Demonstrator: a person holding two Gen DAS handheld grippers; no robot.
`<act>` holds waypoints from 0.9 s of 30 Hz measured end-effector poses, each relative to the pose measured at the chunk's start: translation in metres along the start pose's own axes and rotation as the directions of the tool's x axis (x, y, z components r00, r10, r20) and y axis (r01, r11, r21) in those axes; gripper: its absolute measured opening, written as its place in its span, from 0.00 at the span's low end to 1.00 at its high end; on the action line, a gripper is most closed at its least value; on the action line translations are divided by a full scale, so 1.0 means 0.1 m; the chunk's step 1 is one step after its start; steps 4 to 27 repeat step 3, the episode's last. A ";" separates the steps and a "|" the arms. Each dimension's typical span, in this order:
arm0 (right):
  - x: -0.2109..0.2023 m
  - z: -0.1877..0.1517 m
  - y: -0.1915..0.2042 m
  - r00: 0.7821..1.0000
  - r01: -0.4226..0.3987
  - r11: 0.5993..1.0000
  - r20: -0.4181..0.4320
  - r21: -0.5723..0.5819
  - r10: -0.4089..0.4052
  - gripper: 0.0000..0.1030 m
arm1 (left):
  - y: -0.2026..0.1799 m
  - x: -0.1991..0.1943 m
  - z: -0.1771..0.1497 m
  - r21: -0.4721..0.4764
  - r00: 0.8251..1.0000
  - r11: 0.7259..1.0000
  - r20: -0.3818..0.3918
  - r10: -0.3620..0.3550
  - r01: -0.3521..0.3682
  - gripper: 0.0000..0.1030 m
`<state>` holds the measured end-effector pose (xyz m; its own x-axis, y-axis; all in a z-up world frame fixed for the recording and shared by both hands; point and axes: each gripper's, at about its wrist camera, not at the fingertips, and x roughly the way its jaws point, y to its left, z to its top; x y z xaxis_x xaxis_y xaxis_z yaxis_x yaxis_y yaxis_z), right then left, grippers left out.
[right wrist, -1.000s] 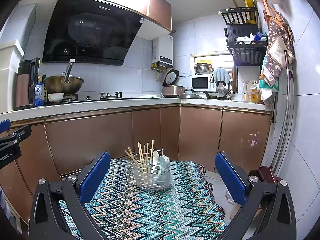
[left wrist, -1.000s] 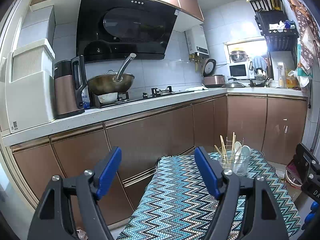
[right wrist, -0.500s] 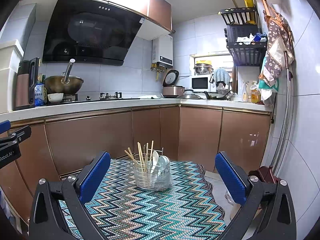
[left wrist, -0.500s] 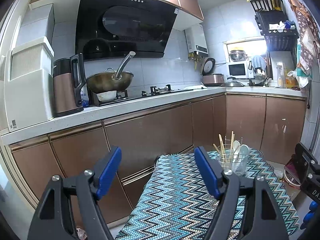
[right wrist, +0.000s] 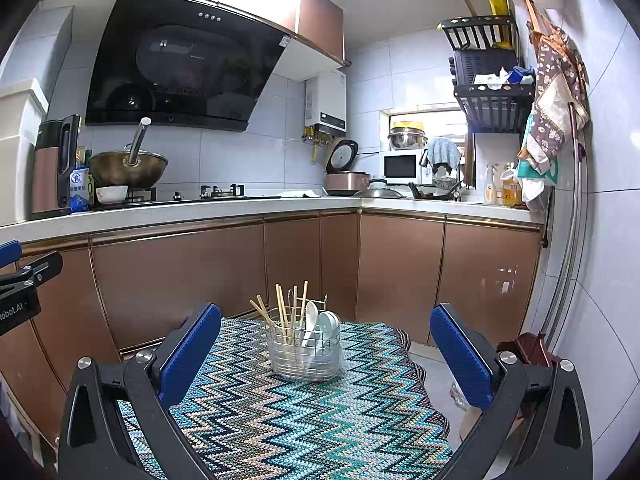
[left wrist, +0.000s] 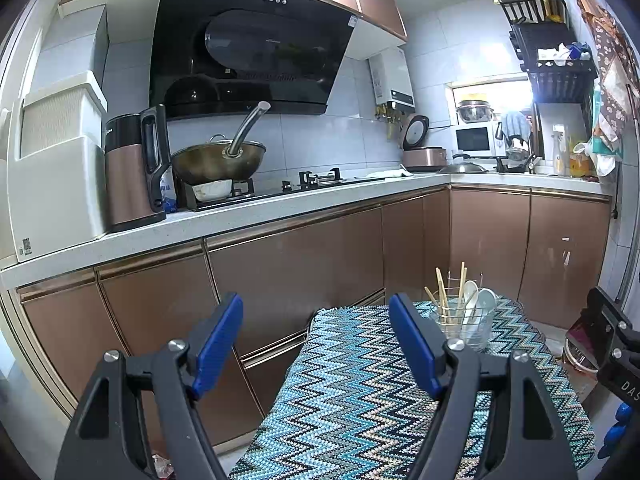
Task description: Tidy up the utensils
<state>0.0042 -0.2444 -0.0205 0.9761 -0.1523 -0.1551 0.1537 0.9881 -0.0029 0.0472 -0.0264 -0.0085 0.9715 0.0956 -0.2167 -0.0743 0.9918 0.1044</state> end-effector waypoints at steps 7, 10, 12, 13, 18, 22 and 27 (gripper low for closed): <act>0.00 0.00 0.00 1.000 0.001 1.000 0.001 0.000 -0.001 1.00 | 0.00 -0.01 0.00 -0.001 1.000 1.000 0.000 0.001 -0.001 0.72; 0.00 0.00 0.00 1.000 0.001 1.000 0.001 0.000 -0.001 1.00 | 0.00 -0.01 0.00 -0.001 1.000 1.000 0.000 0.001 -0.001 0.72; 0.00 0.00 0.00 1.000 0.001 1.000 0.001 0.000 -0.001 1.00 | 0.00 -0.01 0.00 -0.001 1.000 1.000 0.000 0.001 -0.001 0.72; 0.00 0.00 0.00 1.000 0.001 1.000 0.001 0.000 -0.001 1.00 | 0.00 -0.01 0.00 -0.001 1.000 1.000 0.000 0.001 -0.001 0.72; 0.00 0.00 0.00 1.000 0.001 1.000 0.001 0.000 -0.001 1.00 | 0.00 -0.01 0.00 -0.001 1.000 1.000 0.000 0.001 -0.001 0.72; 0.00 0.00 0.00 1.000 0.001 1.000 0.001 0.000 -0.001 1.00 | 0.00 -0.01 0.00 -0.001 1.000 1.000 0.000 0.001 -0.001 0.72; 0.00 0.00 0.00 1.000 0.001 1.000 0.001 0.000 -0.001 1.00 | 0.00 -0.01 0.00 -0.001 1.000 1.000 0.000 0.001 -0.001 0.72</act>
